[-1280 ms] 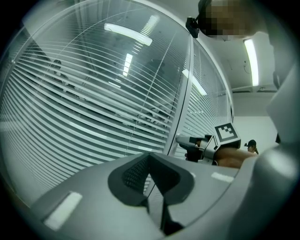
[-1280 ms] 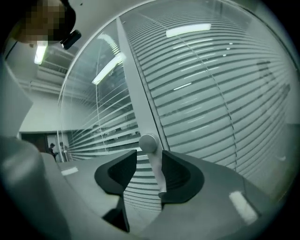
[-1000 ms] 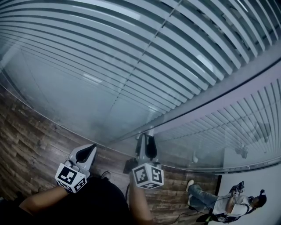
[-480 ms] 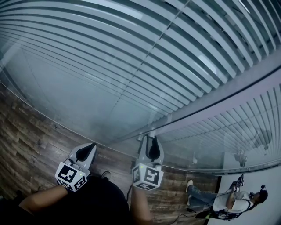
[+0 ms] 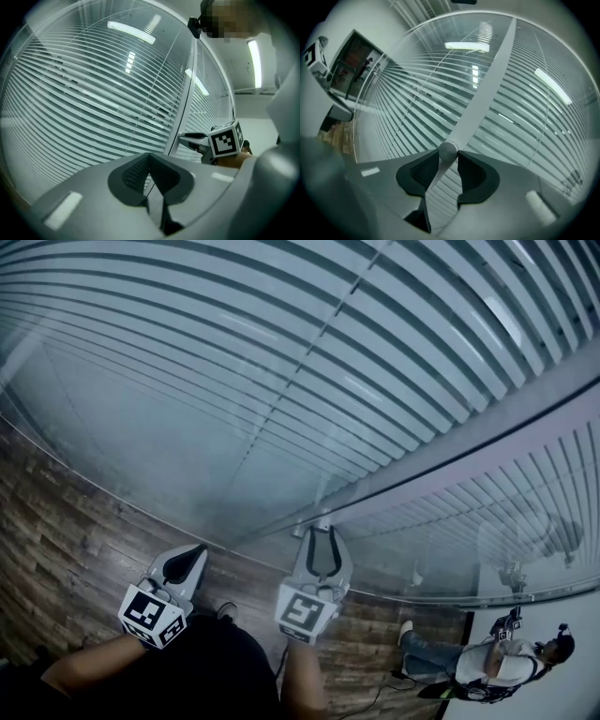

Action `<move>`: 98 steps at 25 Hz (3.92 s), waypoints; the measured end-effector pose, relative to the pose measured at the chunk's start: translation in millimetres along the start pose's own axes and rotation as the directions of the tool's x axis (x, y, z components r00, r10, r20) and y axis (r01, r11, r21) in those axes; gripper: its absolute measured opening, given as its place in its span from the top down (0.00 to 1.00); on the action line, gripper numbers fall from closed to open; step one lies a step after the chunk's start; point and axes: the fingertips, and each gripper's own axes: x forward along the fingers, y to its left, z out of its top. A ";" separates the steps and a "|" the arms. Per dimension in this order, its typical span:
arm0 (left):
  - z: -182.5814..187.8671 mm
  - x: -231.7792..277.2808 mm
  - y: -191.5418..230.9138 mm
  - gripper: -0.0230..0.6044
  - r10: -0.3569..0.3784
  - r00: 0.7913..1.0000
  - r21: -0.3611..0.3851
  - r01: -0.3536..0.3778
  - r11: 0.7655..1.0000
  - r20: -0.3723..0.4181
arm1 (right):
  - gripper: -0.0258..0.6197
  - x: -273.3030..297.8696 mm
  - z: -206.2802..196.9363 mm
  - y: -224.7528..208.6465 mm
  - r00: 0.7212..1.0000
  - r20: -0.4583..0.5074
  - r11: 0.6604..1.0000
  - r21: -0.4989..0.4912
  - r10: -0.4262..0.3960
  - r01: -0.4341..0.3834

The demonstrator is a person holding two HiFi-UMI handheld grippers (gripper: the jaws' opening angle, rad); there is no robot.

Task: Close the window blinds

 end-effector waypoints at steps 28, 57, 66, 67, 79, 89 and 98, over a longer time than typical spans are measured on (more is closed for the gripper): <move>-4.8 -0.4 -2.3 0.96 -0.016 1.000 -0.035 0.015 0.999 -0.017 | 0.78 -12.4 7.1 -15.2 0.992 0.127 0.634 0.767 0.002 -0.100; -5.2 -2.4 6.7 0.96 0.001 1.000 -0.057 -0.003 0.998 -0.022 | 0.76 -6.6 15.2 2.1 1.000 0.002 0.987 -0.158 0.022 -0.022; -8.3 -4.4 7.2 0.96 0.012 1.000 -0.060 -0.013 0.998 -0.029 | 0.66 -10.3 13.2 -4.6 0.979 0.158 0.908 0.378 0.127 -0.179; -8.0 -4.3 7.5 0.96 0.013 0.999 -0.062 -0.015 0.998 -0.030 | 0.65 -10.7 12.1 -5.1 0.980 0.157 0.895 0.411 0.120 -0.175; -8.7 -9.8 13.5 0.96 0.004 0.999 -0.059 -0.007 0.998 -0.038 | 0.69 -9.8 5.9 10.0 0.988 0.123 0.687 0.710 0.096 -0.155; -8.2 -7.8 13.2 0.96 0.027 0.999 -0.058 -0.029 0.998 -0.031 | 0.76 -9.5 -0.9 -3.1 0.995 0.094 0.778 0.622 0.039 -0.089; -8.2 -2.8 10.0 0.96 0.019 0.999 -0.053 -0.020 0.998 -0.028 | 0.76 -5.0 -0.1 0.9 0.998 0.032 0.981 0.186 0.047 -0.053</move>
